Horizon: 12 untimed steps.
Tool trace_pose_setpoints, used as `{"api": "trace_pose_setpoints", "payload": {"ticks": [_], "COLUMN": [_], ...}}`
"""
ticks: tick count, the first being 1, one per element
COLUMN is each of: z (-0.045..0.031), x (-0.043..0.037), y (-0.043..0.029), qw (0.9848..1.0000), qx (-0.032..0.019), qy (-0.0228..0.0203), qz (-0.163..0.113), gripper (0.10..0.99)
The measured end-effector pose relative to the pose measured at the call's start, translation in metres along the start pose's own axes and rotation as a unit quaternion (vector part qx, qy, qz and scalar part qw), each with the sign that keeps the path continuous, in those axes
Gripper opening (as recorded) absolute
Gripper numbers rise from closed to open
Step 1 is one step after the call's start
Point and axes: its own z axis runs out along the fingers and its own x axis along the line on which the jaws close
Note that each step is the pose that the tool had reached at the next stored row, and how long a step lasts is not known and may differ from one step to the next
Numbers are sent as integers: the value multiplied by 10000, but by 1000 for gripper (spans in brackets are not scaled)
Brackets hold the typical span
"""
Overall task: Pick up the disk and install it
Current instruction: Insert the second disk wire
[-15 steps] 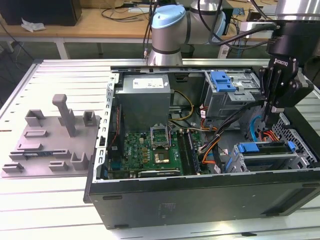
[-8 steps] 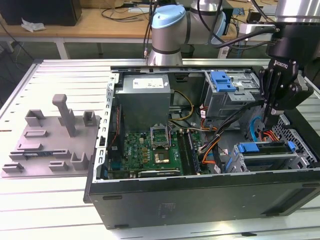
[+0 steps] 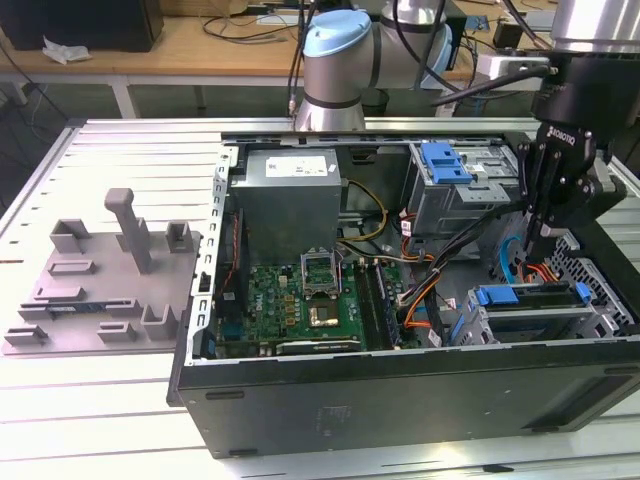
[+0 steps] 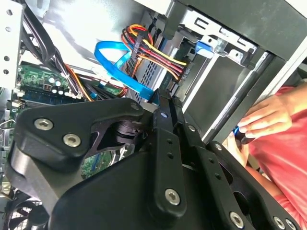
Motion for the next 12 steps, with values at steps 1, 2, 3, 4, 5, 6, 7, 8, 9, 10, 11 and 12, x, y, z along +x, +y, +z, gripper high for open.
{"api": "trace_pose_setpoints", "payload": {"ticks": [1,2,3,4,5,6,7,8,9,10,11,12], "z": [4,8,19,30,35,41,48,58,64,70,79,86], "x": [14,27,58,95,114,132,155,186,203,223,252,276], "y": [1,2,4,6,7,9,11,14,16,20,25,29], "qw": [10000,10000,9999,9998,9997,9996,9994,9992,9991,9989,9987,9984], "qx": [10,19,41,67,79,90,102,109,110,108,104,100], "qy": [-27,-53,-116,-189,-227,-264,-313,-381,-414,-449,-501,-547], "qz": [4,7,16,27,32,37,42,47,49,50,51,52], "gripper": [161,161,161,161,161,161,161,161,161,161,161,161]}}
